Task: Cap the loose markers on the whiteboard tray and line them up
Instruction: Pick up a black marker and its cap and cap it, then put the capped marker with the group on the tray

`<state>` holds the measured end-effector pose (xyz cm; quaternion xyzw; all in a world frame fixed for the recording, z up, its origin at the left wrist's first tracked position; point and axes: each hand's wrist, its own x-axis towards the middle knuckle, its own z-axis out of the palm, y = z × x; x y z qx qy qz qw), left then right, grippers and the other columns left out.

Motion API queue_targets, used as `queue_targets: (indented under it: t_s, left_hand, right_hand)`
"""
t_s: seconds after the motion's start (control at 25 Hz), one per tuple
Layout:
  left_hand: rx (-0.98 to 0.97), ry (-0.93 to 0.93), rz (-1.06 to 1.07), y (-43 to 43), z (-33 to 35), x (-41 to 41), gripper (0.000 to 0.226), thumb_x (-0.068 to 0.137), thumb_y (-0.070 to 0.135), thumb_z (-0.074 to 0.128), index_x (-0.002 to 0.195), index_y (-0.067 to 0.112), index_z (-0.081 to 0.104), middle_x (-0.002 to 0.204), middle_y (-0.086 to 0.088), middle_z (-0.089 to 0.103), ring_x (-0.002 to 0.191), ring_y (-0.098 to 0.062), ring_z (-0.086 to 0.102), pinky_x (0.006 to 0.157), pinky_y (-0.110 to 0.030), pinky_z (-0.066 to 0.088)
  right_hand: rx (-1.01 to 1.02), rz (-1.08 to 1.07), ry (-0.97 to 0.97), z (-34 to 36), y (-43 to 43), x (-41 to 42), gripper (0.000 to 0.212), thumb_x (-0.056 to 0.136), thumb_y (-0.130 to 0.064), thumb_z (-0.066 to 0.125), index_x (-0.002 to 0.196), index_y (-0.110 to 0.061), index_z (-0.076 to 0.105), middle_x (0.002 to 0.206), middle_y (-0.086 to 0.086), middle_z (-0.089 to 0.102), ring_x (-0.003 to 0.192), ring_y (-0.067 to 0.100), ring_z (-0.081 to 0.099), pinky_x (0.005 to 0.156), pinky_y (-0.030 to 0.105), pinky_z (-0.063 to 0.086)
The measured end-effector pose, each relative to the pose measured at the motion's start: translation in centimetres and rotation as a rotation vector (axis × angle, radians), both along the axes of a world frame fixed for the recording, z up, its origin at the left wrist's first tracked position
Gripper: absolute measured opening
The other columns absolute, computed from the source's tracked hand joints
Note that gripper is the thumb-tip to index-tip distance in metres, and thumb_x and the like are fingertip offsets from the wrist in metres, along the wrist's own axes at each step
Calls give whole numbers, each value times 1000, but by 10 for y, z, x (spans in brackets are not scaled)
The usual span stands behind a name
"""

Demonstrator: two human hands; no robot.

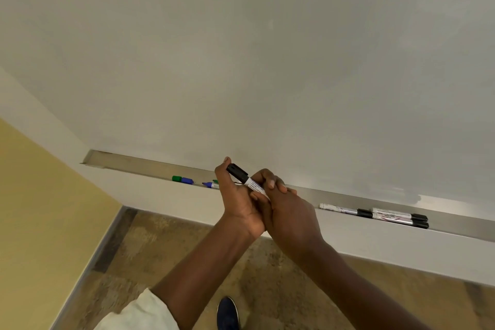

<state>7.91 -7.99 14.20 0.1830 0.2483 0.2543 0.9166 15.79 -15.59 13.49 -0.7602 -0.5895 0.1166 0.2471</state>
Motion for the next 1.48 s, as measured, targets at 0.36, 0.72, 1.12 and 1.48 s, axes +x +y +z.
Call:
queue_targets:
  t_s: [0.36, 0.72, 1.12, 1.48]
  left_hand:
    - [118, 275, -17, 2, -24, 13, 92, 80, 85, 35, 88, 0, 68, 85, -21, 69, 86, -33, 67, 93, -42, 50]
    - [801, 866, -157, -13, -84, 56, 16, 97, 31, 57, 96, 19, 68, 94, -8, 72, 88, -25, 68, 78, -42, 55]
    - [2014, 1138, -624, -4, -135, 150, 22, 99, 22, 49, 118, 21, 60, 113, -8, 57, 106, -29, 53, 83, -42, 48]
    - [2192, 1221, -752, -35, -149, 190, 37, 92, 7, 49, 126, 17, 57, 126, -11, 54, 118, -32, 49, 94, -44, 41]
  right_hand:
    - [6, -42, 227, -27, 3, 9, 31, 102, -44, 30, 120, -26, 48, 84, -6, 63, 70, 13, 61, 56, 33, 49]
    - [-171, -331, 627, -81, -28, 56, 30, 101, -33, 46, 125, -18, 53, 104, -3, 67, 84, 6, 60, 75, 26, 52]
    - [-397, -449, -3, -139, -99, 121, 77, 94, -52, 49, 154, -19, 14, 164, 10, 1, 150, 31, 4, 118, 48, 18]
    - [-620, -331, -106, -168, -133, 151, 86, 96, -55, 40, 152, -27, -19, 155, 8, -34, 145, 34, -25, 116, 55, -7]
